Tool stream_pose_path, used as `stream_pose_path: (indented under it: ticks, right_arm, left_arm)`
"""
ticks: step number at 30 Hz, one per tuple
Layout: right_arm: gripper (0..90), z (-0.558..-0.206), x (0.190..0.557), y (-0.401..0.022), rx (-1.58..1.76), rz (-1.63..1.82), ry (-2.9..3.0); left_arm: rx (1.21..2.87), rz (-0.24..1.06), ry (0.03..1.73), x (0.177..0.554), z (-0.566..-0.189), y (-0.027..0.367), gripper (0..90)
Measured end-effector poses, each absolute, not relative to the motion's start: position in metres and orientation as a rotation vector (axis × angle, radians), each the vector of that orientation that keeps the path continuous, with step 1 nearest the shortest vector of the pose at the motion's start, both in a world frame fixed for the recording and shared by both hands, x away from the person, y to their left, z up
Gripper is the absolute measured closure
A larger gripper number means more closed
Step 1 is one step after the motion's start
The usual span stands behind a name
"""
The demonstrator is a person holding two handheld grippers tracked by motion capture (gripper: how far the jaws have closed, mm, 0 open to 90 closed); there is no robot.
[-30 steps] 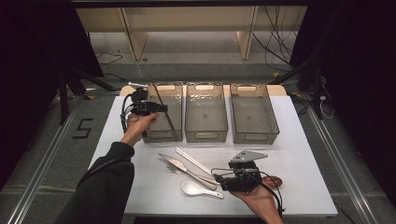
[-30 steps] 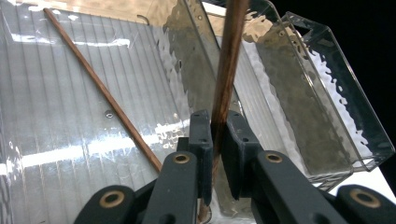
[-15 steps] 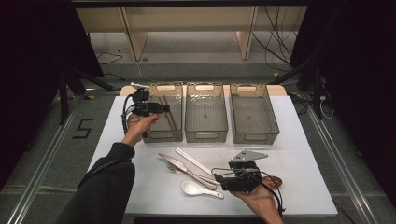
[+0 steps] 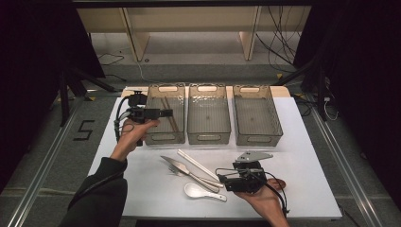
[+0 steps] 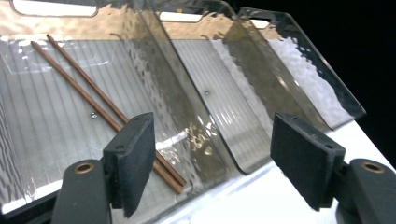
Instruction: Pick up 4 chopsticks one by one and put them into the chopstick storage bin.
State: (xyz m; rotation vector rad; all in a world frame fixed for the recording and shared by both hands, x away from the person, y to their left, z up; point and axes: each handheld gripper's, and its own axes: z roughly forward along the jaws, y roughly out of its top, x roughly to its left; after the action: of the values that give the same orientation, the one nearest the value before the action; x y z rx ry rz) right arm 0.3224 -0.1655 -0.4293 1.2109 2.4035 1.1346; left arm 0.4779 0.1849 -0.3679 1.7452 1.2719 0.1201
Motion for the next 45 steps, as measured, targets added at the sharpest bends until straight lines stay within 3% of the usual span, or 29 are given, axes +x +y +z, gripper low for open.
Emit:
stream_pose_path:
  ticks: [15,45]
  right_arm:
    - [29.2,-0.424,0.348,-0.160,1.169,1.075,2.464]
    - [30.6,-0.434,0.383,-0.139,1.142,0.976,2.578]
  left_arm:
    - [1.723,0.107,1.162,0.419,-0.383,0.191,21.6]
    - [1.778,0.115,1.049,0.379,-0.414,0.196,18.5]
